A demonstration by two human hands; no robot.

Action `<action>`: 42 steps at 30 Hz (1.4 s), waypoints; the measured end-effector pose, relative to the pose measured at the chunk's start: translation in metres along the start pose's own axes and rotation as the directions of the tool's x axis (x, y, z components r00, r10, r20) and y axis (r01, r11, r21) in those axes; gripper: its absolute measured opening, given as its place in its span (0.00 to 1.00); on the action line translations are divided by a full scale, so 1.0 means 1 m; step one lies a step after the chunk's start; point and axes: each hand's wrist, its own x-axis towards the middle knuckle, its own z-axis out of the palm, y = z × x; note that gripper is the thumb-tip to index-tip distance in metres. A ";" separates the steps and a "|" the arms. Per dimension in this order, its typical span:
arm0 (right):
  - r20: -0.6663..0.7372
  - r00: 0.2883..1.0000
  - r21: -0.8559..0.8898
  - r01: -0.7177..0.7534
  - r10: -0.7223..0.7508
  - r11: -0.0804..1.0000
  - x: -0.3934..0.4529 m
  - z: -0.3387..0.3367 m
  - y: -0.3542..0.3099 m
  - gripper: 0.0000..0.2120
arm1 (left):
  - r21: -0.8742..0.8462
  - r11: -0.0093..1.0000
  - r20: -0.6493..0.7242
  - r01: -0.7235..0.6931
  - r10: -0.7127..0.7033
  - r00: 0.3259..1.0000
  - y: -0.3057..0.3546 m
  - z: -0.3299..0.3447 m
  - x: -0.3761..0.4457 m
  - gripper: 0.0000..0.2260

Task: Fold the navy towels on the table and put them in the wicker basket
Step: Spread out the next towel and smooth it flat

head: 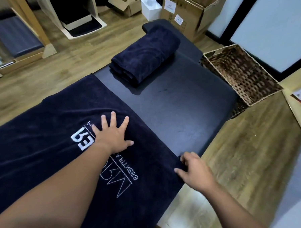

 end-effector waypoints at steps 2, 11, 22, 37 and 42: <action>-0.089 0.996 -0.106 -0.015 0.005 0.994 -0.003 0.009 -0.014 0.15 | 0.004 0.996 -0.042 -0.091 0.091 0.995 0.003 0.004 -0.002 0.37; 0.052 0.855 -0.262 0.510 -0.516 0.819 0.004 0.049 -0.119 0.24 | -0.104 0.994 -0.131 0.039 -0.053 0.990 -0.041 0.023 -0.070 0.27; 0.466 0.566 -0.171 0.812 -0.680 0.558 -0.010 0.101 -0.307 0.32 | -0.414 0.539 0.181 0.733 -0.741 0.647 -0.224 0.087 -0.237 0.36; 0.492 0.455 -0.202 0.889 -0.742 0.411 -0.103 0.245 -0.583 0.28 | -0.611 0.117 0.083 0.783 -0.974 0.210 -0.483 0.174 -0.385 0.30; 0.527 0.444 -0.255 0.896 -0.725 0.363 -0.133 0.292 -0.655 0.28 | -0.666 0.166 0.027 0.727 -0.969 0.245 -0.555 0.172 -0.411 0.27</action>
